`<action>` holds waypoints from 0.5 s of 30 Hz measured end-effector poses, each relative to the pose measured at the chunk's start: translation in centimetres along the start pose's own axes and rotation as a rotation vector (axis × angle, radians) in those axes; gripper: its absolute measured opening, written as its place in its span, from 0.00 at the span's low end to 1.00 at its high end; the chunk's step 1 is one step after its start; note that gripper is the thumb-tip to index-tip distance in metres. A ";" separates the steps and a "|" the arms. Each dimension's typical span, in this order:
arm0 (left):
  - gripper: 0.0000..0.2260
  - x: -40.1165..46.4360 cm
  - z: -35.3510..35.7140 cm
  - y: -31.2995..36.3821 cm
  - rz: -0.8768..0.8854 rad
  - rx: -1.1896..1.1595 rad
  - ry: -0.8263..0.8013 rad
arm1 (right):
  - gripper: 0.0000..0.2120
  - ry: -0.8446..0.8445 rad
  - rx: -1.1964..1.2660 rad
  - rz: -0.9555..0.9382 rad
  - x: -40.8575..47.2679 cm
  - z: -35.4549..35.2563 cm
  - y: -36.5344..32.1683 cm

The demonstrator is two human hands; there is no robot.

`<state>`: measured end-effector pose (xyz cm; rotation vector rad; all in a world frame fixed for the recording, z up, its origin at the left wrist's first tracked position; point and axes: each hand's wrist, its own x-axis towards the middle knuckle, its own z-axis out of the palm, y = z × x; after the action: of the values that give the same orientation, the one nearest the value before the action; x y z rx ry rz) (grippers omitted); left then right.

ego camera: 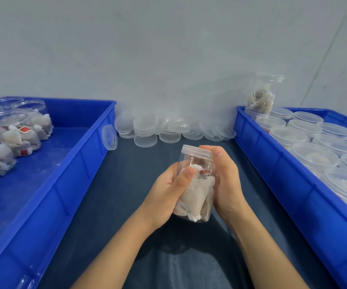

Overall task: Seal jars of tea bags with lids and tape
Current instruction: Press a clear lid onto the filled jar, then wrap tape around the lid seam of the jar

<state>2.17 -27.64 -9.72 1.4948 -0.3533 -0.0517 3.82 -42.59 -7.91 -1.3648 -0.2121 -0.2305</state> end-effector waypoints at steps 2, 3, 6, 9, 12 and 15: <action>0.32 0.3 -0.1 -0.1 0.033 0.034 0.105 | 0.25 -0.003 -0.059 -0.043 0.1 -0.2 0.1; 0.32 0.4 -0.3 -0.2 0.056 0.055 0.176 | 0.23 0.001 -0.083 -0.058 0.3 -0.4 0.3; 0.34 1.0 -1.4 -0.4 0.096 0.029 0.389 | 0.16 0.057 -0.247 -0.064 0.7 -1.5 0.9; 0.36 1.2 -2.5 -1.0 0.091 0.120 0.489 | 0.08 -0.012 -0.708 -0.049 1.1 -2.7 1.7; 0.38 1.5 -2.9 -1.8 0.063 0.241 0.494 | 0.08 -0.222 -1.244 -0.091 1.0 -3.3 2.5; 0.37 1.7 -2.9 -2.5 0.018 0.285 0.446 | 0.08 -0.317 -1.369 -0.027 0.8 -3.3 2.9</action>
<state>4.96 -25.45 -11.97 1.7314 -0.0111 0.3552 5.49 -45.29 -11.06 -2.7659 -0.3609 -0.1712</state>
